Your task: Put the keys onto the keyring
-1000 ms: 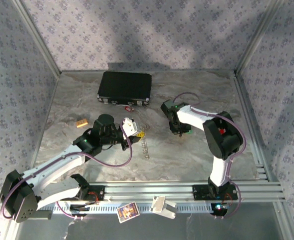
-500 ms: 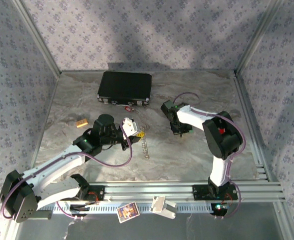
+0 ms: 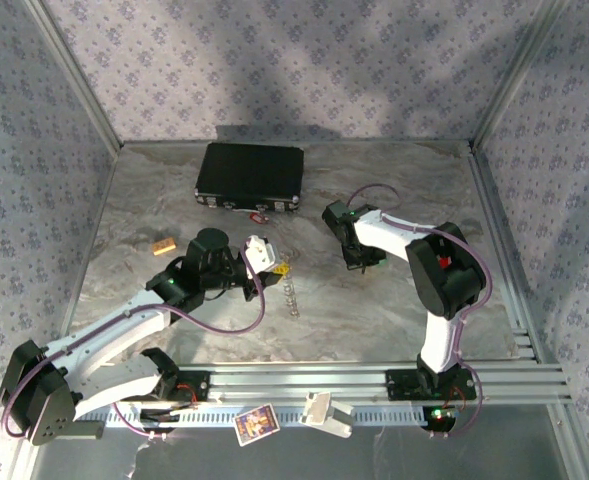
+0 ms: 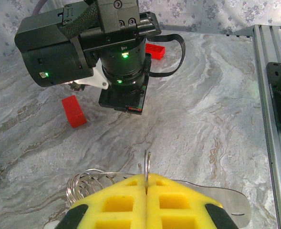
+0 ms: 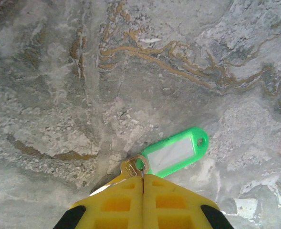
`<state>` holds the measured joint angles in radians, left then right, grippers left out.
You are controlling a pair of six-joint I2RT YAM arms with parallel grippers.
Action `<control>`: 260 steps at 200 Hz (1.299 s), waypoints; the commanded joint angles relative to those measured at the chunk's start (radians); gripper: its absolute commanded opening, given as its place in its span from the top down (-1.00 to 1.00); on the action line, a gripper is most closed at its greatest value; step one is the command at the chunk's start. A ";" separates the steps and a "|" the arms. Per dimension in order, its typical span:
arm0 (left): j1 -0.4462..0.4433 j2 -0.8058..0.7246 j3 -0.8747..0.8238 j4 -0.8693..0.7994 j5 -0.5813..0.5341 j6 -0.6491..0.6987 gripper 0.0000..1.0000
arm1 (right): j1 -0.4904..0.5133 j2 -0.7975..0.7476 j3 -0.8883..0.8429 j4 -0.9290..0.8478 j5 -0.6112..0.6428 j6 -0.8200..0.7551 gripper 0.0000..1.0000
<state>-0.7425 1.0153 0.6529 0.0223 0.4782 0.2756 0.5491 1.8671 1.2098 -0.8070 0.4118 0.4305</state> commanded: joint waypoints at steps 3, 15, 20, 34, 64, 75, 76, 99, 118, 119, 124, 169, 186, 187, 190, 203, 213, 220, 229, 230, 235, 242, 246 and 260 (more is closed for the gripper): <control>-0.005 -0.014 0.001 0.016 0.017 0.016 1.00 | 0.018 -0.067 -0.001 0.008 -0.083 -0.024 1.00; -0.006 -0.012 0.001 0.016 0.018 0.016 1.00 | 0.026 -0.107 -0.009 0.035 -0.163 -0.038 1.00; -0.006 -0.011 0.001 0.017 0.017 0.016 1.00 | 0.028 -0.121 -0.009 0.048 -0.201 -0.046 1.00; -0.006 -0.011 0.000 0.018 0.017 0.016 1.00 | 0.040 -0.148 -0.059 0.070 -0.286 -0.056 1.00; -0.006 -0.005 -0.002 0.020 0.017 0.014 1.00 | 0.057 -0.156 -0.110 0.134 -0.438 -0.073 1.00; -0.006 -0.004 -0.002 0.021 0.018 0.013 1.00 | 0.061 -0.159 -0.123 0.157 -0.481 -0.079 1.00; -0.006 -0.003 -0.002 0.021 0.017 0.013 1.00 | 0.061 -0.159 -0.124 0.159 -0.485 -0.080 1.00; -0.006 0.000 -0.001 0.022 0.019 0.011 1.00 | 0.067 -0.160 -0.139 0.186 -0.539 -0.083 1.00; -0.006 0.003 -0.002 0.024 0.020 0.010 1.00 | 0.066 -0.150 -0.143 0.198 -0.554 -0.084 1.00; -0.006 0.003 -0.002 0.024 0.020 0.010 1.00 | 0.065 -0.149 -0.143 0.199 -0.555 -0.084 1.00; -0.006 0.005 -0.001 0.024 0.022 0.010 1.00 | 0.065 -0.146 -0.144 0.201 -0.558 -0.084 1.00; -0.006 0.005 -0.001 0.022 0.020 0.011 1.00 | 0.066 -0.124 -0.148 0.201 -0.548 -0.087 1.00; -0.006 0.003 -0.001 0.023 0.019 0.013 1.00 | 0.068 -0.114 -0.150 0.201 -0.545 -0.088 1.00; -0.006 0.003 -0.001 0.021 0.019 0.013 1.00 | 0.069 -0.112 -0.150 0.201 -0.545 -0.088 1.00; -0.006 0.003 -0.001 0.020 0.019 0.013 1.00 | 0.069 -0.111 -0.150 0.201 -0.545 -0.089 1.00; -0.007 0.002 -0.002 0.021 0.018 0.013 1.00 | 0.070 -0.105 -0.150 0.201 -0.542 -0.087 1.00; -0.006 0.002 -0.001 0.021 0.017 0.014 1.00 | 0.071 -0.103 -0.150 0.202 -0.537 -0.087 1.00; -0.006 0.002 -0.001 0.021 0.017 0.014 1.00 | 0.072 -0.103 -0.149 0.201 -0.536 -0.085 0.99; -0.006 0.002 -0.001 0.020 0.017 0.014 1.00 | 0.072 -0.103 -0.148 0.201 -0.537 -0.084 0.92; -0.006 0.002 -0.001 0.020 0.017 0.014 1.00 | 0.072 -0.103 -0.148 0.202 -0.537 -0.083 0.91; -0.006 0.002 -0.002 0.021 0.017 0.015 1.00 | 0.071 -0.103 -0.148 0.202 -0.536 -0.081 0.87; -0.006 0.002 -0.001 0.021 0.017 0.014 1.00 | 0.071 -0.102 -0.148 0.201 -0.537 -0.081 0.80; -0.005 0.002 -0.001 0.020 0.017 0.014 1.00 | 0.070 -0.101 -0.145 0.201 -0.538 -0.081 0.78; -0.006 0.002 -0.002 0.019 0.017 0.014 1.00 | 0.071 -0.100 -0.144 0.201 -0.543 -0.081 0.70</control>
<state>-0.7425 1.0229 0.6518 0.0223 0.4782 0.2787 0.6136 1.7489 1.0691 -0.5941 -0.1207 0.3561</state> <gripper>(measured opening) 0.051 0.122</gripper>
